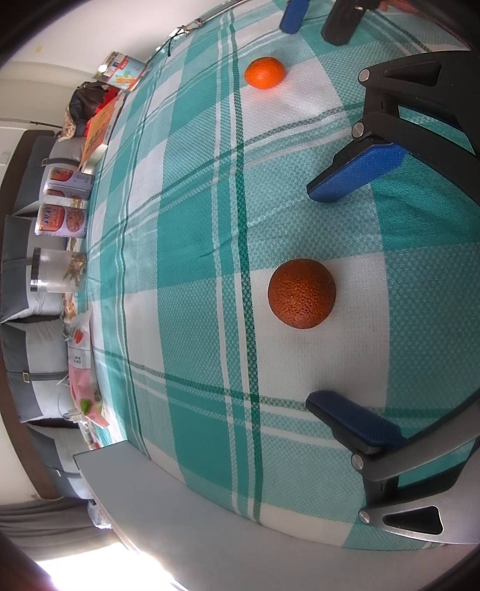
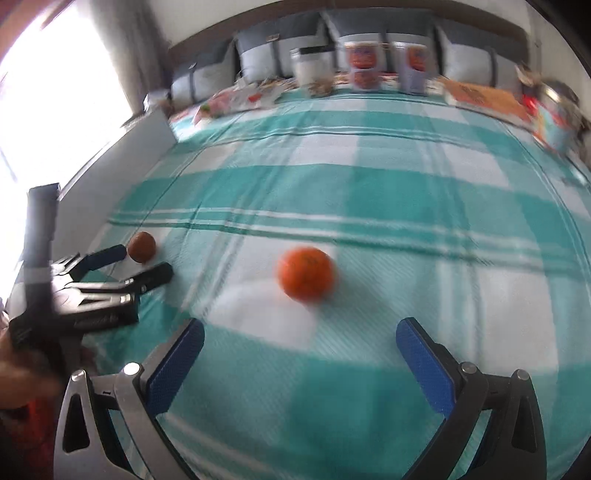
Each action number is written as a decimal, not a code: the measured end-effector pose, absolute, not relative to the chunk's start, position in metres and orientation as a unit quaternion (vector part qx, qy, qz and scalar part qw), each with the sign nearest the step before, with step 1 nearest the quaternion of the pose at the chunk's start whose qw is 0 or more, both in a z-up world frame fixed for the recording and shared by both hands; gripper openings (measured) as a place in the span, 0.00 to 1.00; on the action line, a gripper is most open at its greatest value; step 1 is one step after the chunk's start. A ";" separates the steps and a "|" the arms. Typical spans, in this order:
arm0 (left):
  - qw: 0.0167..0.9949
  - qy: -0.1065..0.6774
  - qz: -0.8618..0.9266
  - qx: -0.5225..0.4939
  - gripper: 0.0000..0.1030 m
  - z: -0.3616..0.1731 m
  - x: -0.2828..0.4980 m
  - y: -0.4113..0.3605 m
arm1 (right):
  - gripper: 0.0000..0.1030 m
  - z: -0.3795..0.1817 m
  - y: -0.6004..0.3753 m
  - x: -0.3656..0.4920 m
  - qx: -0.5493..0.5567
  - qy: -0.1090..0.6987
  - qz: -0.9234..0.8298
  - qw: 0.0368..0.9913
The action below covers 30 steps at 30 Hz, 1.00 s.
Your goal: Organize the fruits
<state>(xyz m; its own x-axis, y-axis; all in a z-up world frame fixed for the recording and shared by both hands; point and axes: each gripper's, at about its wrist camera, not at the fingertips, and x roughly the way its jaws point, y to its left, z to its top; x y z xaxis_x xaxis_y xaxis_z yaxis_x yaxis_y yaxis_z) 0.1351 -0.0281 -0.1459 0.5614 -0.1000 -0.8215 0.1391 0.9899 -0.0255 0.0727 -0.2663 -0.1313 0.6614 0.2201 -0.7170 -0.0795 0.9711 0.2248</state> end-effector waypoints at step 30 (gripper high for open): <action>0.858 0.450 -0.181 -0.170 0.25 -0.023 0.109 0.093 | 0.31 -0.053 -0.199 0.121 0.060 0.417 0.160 0.893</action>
<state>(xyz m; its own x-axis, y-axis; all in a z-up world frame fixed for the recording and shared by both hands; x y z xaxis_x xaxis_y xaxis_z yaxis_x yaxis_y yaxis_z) 0.1087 0.0929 -0.0235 0.5290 -0.4633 -0.7111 0.1573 0.8769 -0.4543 0.1207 -0.1995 -0.0528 0.6010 0.3357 -0.7253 -0.2351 0.9416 0.2411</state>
